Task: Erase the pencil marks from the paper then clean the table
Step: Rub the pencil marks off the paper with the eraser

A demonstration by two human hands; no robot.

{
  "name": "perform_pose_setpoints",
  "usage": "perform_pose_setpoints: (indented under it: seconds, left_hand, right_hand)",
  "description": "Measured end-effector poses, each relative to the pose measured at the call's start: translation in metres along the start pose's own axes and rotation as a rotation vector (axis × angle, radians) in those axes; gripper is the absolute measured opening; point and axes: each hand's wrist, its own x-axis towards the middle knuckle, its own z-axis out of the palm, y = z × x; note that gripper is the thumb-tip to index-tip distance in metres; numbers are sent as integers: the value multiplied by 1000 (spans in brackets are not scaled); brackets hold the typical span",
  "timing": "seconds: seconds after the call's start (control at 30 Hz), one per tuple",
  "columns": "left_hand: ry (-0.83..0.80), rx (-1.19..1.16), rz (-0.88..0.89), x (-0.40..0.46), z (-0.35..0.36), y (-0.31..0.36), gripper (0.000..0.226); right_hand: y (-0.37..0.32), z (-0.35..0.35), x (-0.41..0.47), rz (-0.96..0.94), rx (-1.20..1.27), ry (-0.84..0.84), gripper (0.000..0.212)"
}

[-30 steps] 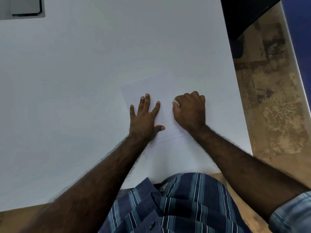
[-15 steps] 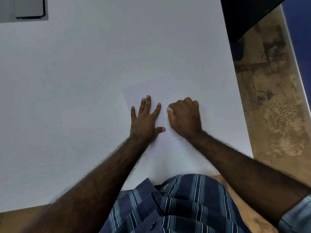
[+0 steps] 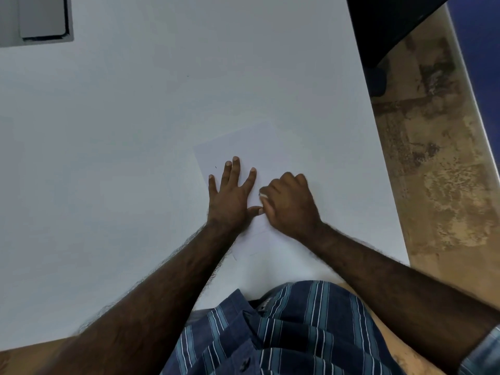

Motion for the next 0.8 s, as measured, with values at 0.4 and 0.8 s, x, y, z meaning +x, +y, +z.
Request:
perform_pose_setpoints:
  seconds: [0.4,0.8]
  left_hand:
    - [-7,-38,16,-2,-6,1,99]
    - [120,-60,-11,-58,14,-66,110]
  right_hand:
    - [35,0,20,346,-11,87,16]
    - [34,11,16,321,11,174,8]
